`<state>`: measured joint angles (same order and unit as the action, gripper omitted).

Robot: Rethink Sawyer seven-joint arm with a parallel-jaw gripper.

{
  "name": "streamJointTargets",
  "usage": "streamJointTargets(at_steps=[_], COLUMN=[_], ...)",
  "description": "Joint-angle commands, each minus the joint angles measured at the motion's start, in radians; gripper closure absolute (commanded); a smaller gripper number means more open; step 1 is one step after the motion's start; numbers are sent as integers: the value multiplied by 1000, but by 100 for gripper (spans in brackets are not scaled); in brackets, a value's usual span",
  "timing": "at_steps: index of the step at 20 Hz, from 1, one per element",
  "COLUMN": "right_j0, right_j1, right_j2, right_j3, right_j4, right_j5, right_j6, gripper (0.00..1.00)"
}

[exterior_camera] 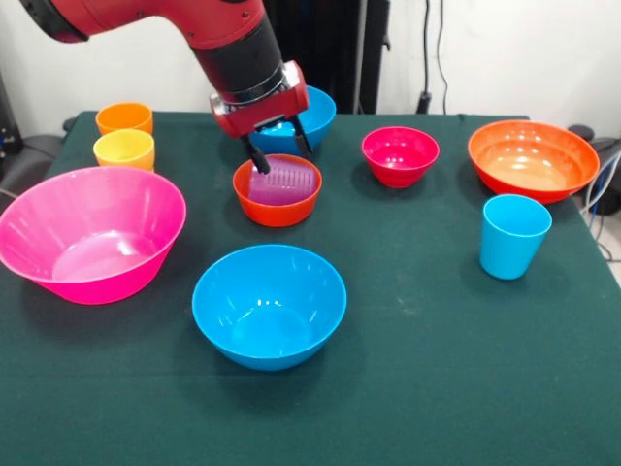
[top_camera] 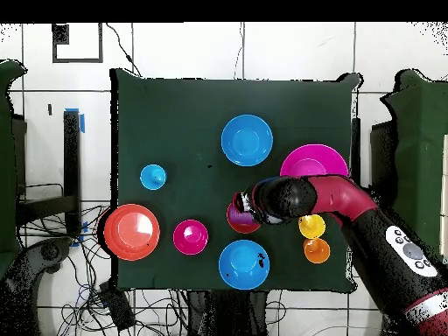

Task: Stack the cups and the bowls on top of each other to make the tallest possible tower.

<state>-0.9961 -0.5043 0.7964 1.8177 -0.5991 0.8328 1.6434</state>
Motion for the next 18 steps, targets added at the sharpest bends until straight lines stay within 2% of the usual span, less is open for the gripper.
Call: streamJointTargets(at_steps=[1,5,11,18], right_j0=[29,10,-29,-37], right_j1=[83,86,51,63], right_j2=[-72,-77,-50,-34], right_j3=[-61,-66,-96,-145], right_j4=[-92,-102,-91,-93], right_j5=[60,54,119,165], right_j6=[-187,-199,-263,-300], gripper=[0,0,0,0])
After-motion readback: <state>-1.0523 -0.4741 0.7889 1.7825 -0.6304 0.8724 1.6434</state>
